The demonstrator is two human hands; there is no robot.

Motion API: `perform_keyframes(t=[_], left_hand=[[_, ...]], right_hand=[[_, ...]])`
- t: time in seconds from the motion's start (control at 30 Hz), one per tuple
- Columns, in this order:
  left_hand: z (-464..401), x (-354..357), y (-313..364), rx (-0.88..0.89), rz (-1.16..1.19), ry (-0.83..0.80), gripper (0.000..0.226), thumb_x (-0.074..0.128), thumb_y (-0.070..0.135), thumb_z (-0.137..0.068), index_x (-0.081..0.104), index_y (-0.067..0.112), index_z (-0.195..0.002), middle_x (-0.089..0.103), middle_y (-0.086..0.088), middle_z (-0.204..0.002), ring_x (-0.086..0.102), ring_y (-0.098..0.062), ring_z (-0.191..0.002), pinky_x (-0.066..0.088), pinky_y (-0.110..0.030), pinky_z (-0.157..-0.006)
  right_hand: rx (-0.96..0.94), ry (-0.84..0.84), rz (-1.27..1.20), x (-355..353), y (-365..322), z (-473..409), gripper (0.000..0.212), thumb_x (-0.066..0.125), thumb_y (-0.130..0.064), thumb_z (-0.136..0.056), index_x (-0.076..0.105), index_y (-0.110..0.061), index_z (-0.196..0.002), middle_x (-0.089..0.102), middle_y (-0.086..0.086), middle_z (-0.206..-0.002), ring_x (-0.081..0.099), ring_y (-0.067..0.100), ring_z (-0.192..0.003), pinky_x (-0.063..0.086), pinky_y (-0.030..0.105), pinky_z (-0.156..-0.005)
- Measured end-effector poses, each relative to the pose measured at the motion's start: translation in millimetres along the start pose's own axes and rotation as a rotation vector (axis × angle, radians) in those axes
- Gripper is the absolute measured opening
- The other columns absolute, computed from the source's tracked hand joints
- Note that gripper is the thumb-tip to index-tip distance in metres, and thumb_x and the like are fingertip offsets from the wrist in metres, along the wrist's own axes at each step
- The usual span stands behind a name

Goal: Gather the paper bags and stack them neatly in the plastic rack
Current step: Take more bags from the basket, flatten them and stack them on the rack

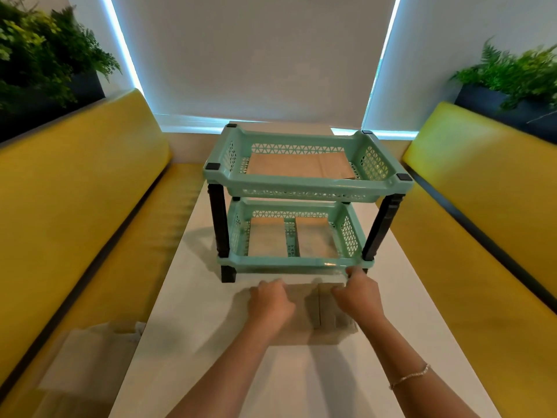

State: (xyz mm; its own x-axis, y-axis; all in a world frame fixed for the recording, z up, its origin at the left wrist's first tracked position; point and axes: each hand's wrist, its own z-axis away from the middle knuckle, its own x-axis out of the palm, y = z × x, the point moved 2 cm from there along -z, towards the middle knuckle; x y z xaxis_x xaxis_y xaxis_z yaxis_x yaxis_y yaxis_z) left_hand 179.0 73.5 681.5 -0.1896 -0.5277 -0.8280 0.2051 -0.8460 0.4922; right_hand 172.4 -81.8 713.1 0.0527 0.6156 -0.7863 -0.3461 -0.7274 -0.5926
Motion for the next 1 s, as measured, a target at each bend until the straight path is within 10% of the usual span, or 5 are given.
perform_keyframes(t=[0.47,0.73,1.0], left_hand=[[22,26,-11,-0.025,-0.138,-0.058,0.045,0.058,0.034,-0.09,0.051,0.016,-0.131,0.04,-0.014,-0.138,0.039,-0.028,-0.124,0.039,-0.035,-0.099],[19,30,-14,0.009,-0.123,-0.013,0.045,0.062,0.033,-0.087,0.054,0.015,-0.128,0.047,-0.012,-0.132,0.043,-0.027,-0.12,0.04,-0.033,-0.098],[28,24,-41,-0.091,0.737,0.109,0.113,0.087,0.028,-0.062,0.015,0.012,-0.147,0.043,-0.005,-0.139,0.046,-0.022,-0.124,0.043,-0.033,-0.1]], right_hand=[[-0.045,0.066,0.237,24,5,52,0.049,0.053,-0.019,-0.091,0.036,-0.015,-0.136,0.056,0.011,-0.124,0.053,0.028,-0.11,0.046,0.035,-0.093],[-0.149,0.051,-0.198,27,-2,57,0.066,0.061,-0.001,-0.083,0.03,-0.016,-0.14,0.056,0.01,-0.123,0.057,0.022,-0.099,0.049,0.03,-0.081],[0.034,-0.14,-0.47,4,25,46,0.03,0.048,0.01,-0.081,0.063,-0.009,-0.098,0.064,0.009,-0.094,0.058,0.02,-0.084,0.051,0.029,-0.07]])
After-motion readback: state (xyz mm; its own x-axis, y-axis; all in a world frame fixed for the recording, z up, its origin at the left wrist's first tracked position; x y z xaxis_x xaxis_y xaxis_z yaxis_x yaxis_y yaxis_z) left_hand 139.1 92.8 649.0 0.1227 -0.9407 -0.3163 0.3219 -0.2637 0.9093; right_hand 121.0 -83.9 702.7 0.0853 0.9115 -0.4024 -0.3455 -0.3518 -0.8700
